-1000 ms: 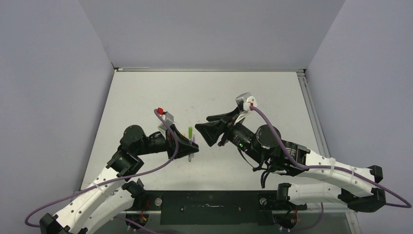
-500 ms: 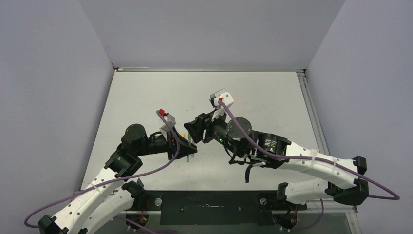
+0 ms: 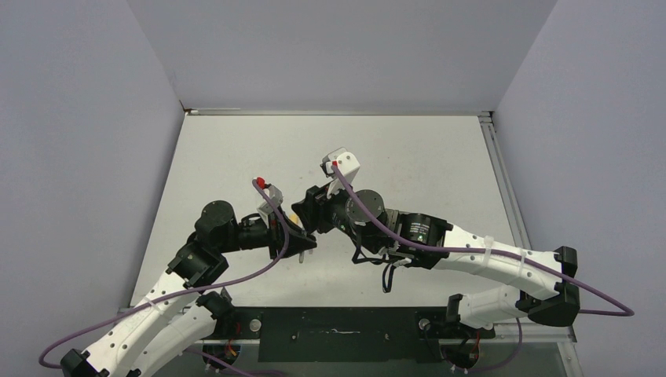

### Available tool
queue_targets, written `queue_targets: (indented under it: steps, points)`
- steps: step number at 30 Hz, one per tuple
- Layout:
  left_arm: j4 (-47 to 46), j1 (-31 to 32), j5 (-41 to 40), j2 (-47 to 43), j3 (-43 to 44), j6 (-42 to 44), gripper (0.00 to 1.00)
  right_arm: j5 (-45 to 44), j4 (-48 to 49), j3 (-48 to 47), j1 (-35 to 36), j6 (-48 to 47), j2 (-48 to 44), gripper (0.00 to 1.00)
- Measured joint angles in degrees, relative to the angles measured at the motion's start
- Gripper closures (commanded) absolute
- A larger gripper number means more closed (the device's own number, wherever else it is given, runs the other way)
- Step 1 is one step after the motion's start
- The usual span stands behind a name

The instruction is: Insert the pens into the pen caps

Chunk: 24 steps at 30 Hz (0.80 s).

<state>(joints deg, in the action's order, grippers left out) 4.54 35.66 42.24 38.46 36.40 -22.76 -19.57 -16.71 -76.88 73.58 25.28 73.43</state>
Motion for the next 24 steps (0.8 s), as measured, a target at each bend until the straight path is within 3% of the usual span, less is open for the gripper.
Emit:
queue_targets:
  steps: [12,18,24]
  points:
    - [-0.50,0.00,-0.07,-0.04,0.02,-0.63,1.00,1.88,-0.13,0.02,0.02,1.33,0.55,0.68]
    - [-0.79,0.00,-0.17,-0.11,0.13,-1.07,1.00,2.12,-0.17,0.00,0.00,1.53,0.55,0.94]
    - [-0.94,0.00,-0.24,-0.26,0.22,-1.75,1.00,2.05,0.09,0.02,0.02,2.03,0.55,0.95]
